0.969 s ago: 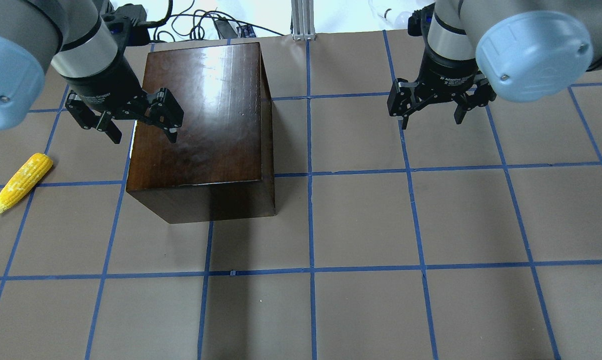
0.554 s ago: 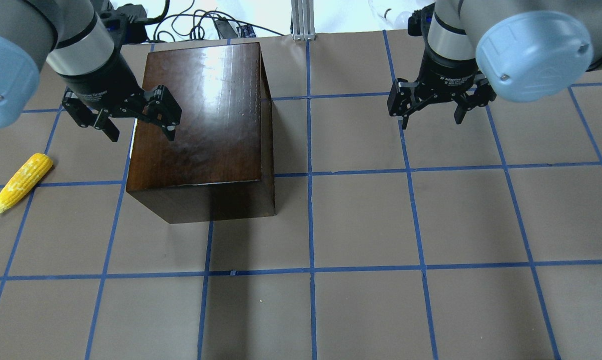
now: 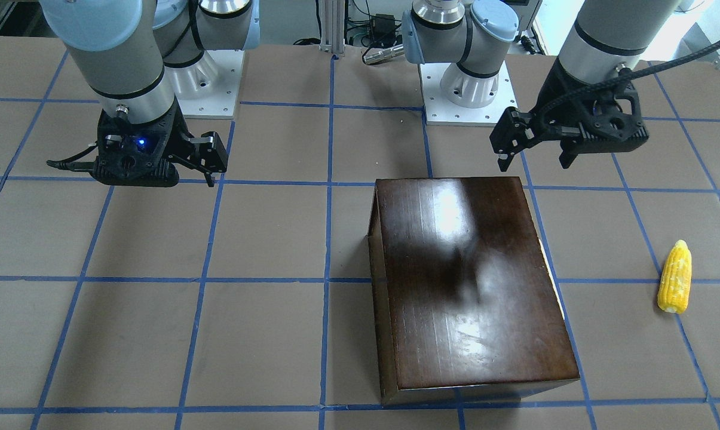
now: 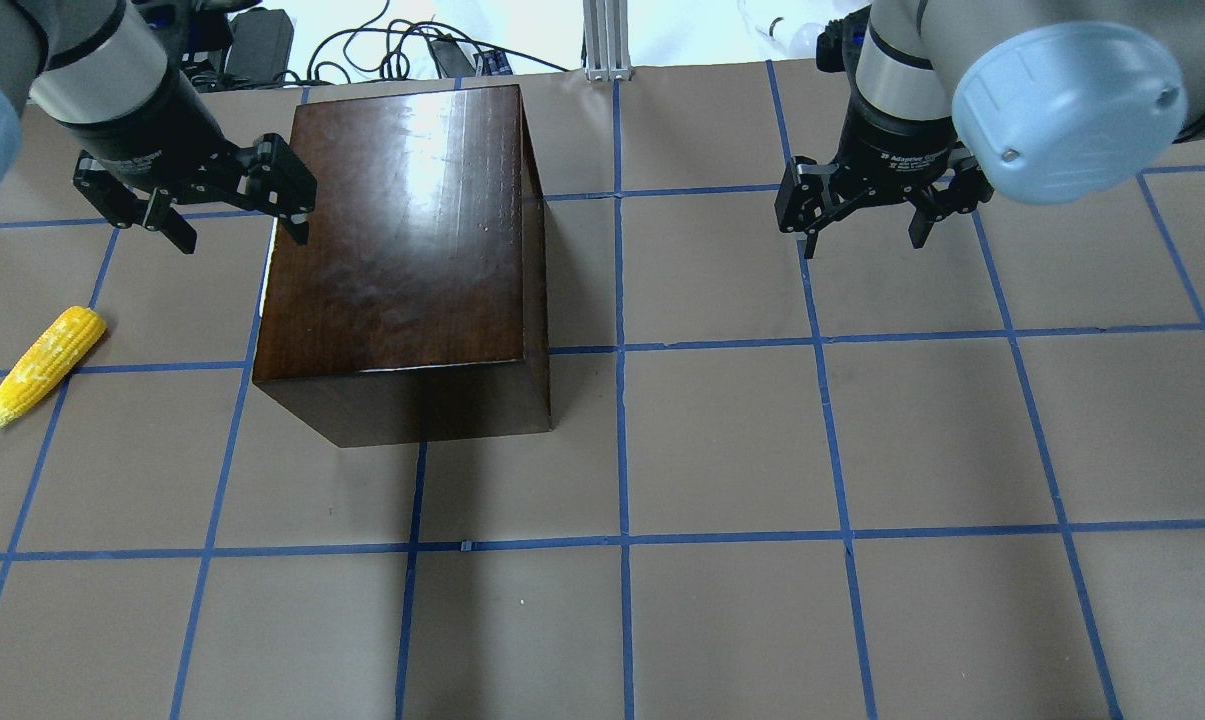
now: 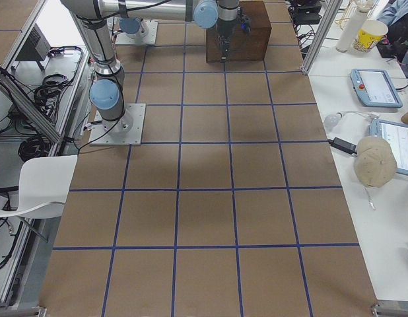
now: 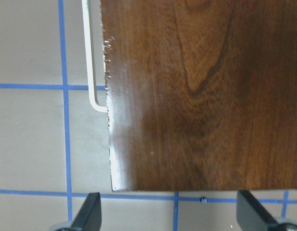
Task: Open drawer and put corn inside
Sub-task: 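Move the left gripper around the cabinet toward the white drawer handle, then lower the left gripper onto the white drawer handle and close it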
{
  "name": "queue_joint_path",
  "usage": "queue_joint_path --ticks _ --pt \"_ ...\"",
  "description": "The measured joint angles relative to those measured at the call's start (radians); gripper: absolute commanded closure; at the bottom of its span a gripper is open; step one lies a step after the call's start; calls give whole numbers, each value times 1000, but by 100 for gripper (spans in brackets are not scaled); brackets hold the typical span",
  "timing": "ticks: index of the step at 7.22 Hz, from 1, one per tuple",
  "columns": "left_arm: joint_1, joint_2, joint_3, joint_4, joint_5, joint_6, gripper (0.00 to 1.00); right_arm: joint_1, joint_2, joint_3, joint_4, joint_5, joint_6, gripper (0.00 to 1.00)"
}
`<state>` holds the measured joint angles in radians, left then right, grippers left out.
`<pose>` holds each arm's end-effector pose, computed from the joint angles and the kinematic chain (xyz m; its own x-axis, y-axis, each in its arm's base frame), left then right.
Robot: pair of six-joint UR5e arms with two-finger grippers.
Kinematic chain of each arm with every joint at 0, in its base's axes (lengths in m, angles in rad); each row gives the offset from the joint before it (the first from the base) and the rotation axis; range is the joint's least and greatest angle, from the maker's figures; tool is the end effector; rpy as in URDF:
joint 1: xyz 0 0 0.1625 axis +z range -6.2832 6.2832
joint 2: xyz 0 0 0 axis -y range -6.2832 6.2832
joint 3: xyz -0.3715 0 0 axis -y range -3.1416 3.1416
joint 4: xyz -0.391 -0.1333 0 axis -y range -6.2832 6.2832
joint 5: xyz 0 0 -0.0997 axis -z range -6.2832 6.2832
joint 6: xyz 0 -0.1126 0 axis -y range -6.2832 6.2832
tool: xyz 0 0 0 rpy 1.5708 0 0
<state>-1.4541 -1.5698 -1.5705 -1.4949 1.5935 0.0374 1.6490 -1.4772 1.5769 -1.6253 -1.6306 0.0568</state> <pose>-0.0718 -0.5105 0.4300 -0.9964 -0.0810 -0.0255 -0.0789 0.9940 -0.0762 0.1667 -0.5068 0.3767 -0.9978 -0.0240 0.0622 -0.0214 0.9989 0.0417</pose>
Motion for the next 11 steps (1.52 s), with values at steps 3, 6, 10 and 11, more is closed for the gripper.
queue_joint_path --ticks 3,6,10,11 --pt "151 -48 16 72 -107 139 0 0 0 0 1 -1 0 0" --pt "273 -123 3 79 -200 319 6 0 -1 0 1 -1 0 0" --pt "285 -242 -9 126 -265 367 10 0 -1 0 0 0 0 0" --pt "285 -267 -11 130 -268 372 10 0 -1 0 0 0 0 0"
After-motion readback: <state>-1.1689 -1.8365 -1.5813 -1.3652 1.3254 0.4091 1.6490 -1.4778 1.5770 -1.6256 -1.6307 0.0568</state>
